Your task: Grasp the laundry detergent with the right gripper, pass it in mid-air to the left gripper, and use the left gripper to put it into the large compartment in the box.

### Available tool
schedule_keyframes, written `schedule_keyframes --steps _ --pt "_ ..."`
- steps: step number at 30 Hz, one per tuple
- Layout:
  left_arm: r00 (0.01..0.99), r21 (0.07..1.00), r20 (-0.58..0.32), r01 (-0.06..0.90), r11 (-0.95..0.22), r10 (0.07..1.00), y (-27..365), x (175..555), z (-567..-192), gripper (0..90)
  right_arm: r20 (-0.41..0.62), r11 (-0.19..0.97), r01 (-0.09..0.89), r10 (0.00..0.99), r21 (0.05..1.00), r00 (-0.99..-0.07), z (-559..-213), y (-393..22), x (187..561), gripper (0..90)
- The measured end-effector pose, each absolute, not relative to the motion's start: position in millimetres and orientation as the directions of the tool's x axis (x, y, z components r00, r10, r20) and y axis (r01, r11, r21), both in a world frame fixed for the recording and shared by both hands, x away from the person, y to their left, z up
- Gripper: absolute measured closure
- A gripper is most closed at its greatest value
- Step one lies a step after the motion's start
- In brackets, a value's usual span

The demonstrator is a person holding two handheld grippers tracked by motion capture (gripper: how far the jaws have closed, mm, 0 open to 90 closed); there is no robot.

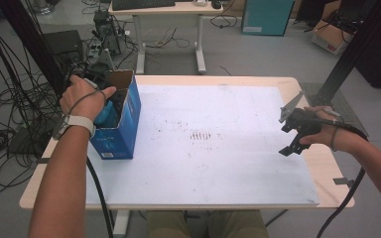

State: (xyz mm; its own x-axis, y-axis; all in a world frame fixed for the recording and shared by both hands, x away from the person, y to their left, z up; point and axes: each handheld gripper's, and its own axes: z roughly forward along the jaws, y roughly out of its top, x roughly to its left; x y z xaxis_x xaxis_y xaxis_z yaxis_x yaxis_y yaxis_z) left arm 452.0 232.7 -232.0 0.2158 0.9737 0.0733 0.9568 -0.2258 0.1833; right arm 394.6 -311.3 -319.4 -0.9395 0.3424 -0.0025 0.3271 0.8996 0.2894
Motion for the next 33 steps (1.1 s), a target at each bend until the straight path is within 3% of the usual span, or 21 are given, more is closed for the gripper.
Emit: schedule_keyframes --steps 9,18,33 --pt "0.297 0.267 0.039 0.917 -0.297 0.954 230.8 437.7 -193.6 8.6 -0.008 0.897 0.329 0.346 0.296 -0.938 -316.4 -311.9 392.6 8.5" --pt "0.418 0.353 0.071 0.839 -0.415 0.905 208.0 421.7 -151.5 8.5 -0.011 0.892 0.328 0.349 0.31 -0.937 -309.5 -312.1 391.9 8.5" --pt "0.618 0.358 0.139 0.697 -0.621 0.774 162.5 417.0 -118.6 9.2 -0.018 0.889 0.325 0.349 0.321 -0.937 -301.8 -313.6 391.9 8.5"
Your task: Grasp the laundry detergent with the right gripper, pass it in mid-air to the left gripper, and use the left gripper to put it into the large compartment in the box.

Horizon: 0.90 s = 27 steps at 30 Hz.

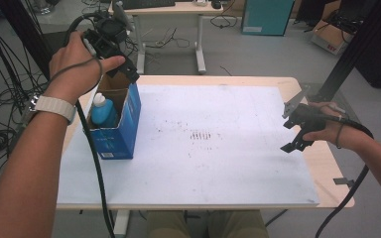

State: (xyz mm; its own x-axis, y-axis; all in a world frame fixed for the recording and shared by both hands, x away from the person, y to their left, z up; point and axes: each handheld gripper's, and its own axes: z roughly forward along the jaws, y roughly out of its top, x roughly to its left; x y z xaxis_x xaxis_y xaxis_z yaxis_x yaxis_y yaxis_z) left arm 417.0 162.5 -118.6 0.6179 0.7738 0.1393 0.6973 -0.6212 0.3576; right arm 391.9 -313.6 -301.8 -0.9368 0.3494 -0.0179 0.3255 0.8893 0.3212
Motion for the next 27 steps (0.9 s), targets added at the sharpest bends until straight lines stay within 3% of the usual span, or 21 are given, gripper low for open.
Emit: schedule_keyframes --steps 16,27 --pt "0.78 0.331 0.16 0.535 -0.777 0.605 111.2 421.4 -131.6 9.4 -0.015 0.882 0.336 0.361 0.332 -0.933 -299.1 -317.2 392.3 8.5" --pt "0.828 0.323 0.14 0.48 -0.816 0.542 87.5 414.3 -153.0 9.0 -0.014 0.88 0.338 0.363 0.333 -0.932 -301.1 -317.1 391.3 8.5"
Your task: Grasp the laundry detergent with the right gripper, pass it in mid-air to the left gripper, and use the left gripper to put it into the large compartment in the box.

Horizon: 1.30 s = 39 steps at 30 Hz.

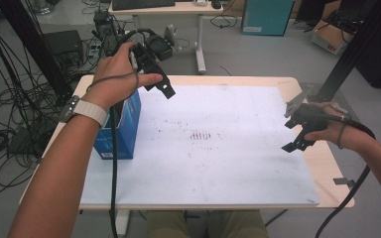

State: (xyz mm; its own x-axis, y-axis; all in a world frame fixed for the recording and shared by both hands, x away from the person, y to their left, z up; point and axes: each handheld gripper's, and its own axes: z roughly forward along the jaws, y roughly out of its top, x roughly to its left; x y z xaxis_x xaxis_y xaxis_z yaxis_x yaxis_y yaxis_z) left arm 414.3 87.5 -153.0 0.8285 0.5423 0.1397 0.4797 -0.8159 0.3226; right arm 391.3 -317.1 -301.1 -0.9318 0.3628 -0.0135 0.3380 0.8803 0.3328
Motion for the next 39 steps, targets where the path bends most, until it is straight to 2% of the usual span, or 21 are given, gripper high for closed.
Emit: schedule_keyframes --steps 16,28,39 --pt "0.866 0.321 0.119 0.43 -0.844 0.486 65.0 406.5 -182.9 9.1 -0.012 0.882 0.325 0.351 0.342 -0.936 -299.9 -311.0 391.8 8.5" --pt "0.888 0.291 0.141 0.386 -0.876 0.438 56.8 404.1 -193.3 9.3 -0.016 0.88 0.327 0.354 0.344 -0.935 -299.7 -311.2 392.5 8.4" --pt "0.884 0.291 0.136 0.396 -0.871 0.448 56.5 404.2 -195.9 9.4 -0.014 0.879 0.328 0.354 0.346 -0.935 -300.1 -308.9 393.7 8.4"
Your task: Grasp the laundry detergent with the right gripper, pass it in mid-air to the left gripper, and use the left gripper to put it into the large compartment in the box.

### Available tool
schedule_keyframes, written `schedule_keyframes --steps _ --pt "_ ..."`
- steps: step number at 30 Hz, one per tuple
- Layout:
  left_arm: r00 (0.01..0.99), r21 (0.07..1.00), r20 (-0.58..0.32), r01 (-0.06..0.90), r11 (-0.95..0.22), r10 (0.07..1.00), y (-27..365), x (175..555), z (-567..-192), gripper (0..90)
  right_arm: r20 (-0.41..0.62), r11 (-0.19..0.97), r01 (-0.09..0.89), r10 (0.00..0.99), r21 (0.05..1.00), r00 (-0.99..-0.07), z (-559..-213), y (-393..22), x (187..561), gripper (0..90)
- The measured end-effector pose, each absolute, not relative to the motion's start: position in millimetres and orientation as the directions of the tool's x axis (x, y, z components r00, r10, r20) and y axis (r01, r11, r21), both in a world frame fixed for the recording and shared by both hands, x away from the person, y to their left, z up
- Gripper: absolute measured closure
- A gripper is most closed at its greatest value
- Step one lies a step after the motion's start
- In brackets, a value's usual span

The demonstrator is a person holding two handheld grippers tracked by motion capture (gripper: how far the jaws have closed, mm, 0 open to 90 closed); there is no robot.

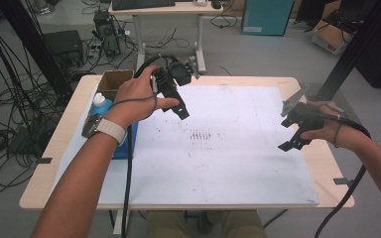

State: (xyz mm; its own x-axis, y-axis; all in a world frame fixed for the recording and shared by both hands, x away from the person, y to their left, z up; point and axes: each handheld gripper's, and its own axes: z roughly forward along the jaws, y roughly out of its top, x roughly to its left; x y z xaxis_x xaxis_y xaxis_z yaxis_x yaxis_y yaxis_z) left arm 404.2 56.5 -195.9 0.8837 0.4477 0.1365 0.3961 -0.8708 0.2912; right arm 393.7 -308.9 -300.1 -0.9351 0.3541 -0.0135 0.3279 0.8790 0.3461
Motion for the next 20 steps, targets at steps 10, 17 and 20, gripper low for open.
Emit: schedule_keyframes --steps 10,17,20 --pt "0.877 0.295 0.133 0.409 -0.863 0.461 61.2 405.3 -195.2 9.8 -0.015 0.881 0.323 0.35 0.344 -0.937 -300.3 -308.3 393.7 8.4" --pt "0.877 0.294 0.132 0.41 -0.863 0.462 60.6 406.3 -196.3 9.8 -0.013 0.882 0.322 0.348 0.344 -0.938 -300.5 -308.0 393.6 8.4" --pt "0.877 0.293 0.128 0.413 -0.862 0.464 60.7 406.7 -196.2 9.8 -0.013 0.879 0.324 0.35 0.35 -0.937 -300.6 -308.2 393.5 8.4"
